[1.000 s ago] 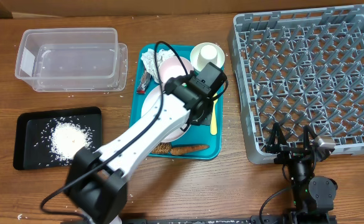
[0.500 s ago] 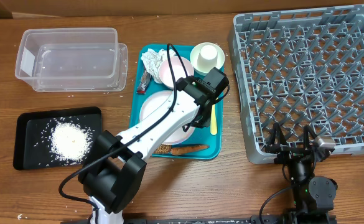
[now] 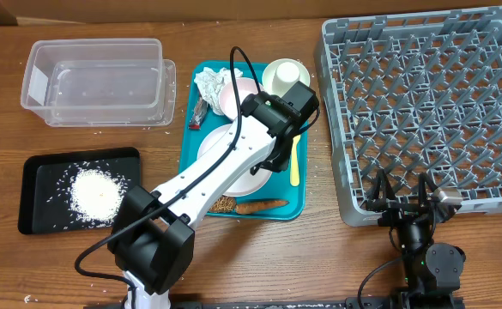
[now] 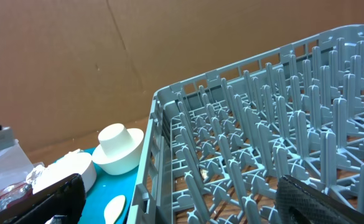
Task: Sort waste into correct bins and load items into the dishwasher
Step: 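Grasp the brown churro stick on the teal tray with the left gripper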
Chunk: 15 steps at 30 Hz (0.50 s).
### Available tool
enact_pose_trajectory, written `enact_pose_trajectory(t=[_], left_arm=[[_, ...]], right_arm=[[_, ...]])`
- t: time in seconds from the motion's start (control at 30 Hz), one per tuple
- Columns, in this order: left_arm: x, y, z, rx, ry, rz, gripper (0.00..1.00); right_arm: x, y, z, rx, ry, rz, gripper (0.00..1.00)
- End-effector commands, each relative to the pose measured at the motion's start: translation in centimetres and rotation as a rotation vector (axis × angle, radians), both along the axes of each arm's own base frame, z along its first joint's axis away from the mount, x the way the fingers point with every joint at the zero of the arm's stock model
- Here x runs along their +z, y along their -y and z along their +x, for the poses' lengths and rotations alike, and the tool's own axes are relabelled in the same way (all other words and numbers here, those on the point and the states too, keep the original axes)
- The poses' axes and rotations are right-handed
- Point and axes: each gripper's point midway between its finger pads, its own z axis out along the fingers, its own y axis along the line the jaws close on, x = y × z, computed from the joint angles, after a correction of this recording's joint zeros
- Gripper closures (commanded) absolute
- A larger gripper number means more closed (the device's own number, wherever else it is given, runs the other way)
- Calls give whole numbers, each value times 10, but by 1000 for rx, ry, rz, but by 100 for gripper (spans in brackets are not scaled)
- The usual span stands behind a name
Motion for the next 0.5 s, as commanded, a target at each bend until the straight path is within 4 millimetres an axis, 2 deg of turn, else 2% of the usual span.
enact_pose_trajectory(t=[0.0, 0.1, 0.17, 0.2, 0.37, 0.47], left_arm=[[1, 8, -22, -45, -127, -53, 57], [0, 8, -46, -41, -240, -76, 52], [1, 9, -56, -39, -287, -93, 37], [0, 9, -58, -41, -296, -91, 34], [-13, 15, -69, -231, -315, -72, 32], [-28, 20, -71, -354, -303, -68, 27]], right_arm=[[-1, -1, 0, 5, 8, -6, 0], [-1, -1, 0, 5, 8, -6, 0], [-1, -1, 0, 5, 8, -6, 0], [-1, -1, 0, 5, 8, -6, 0], [-1, -1, 0, 5, 8, -6, 0], [-1, -1, 0, 5, 8, -6, 0]])
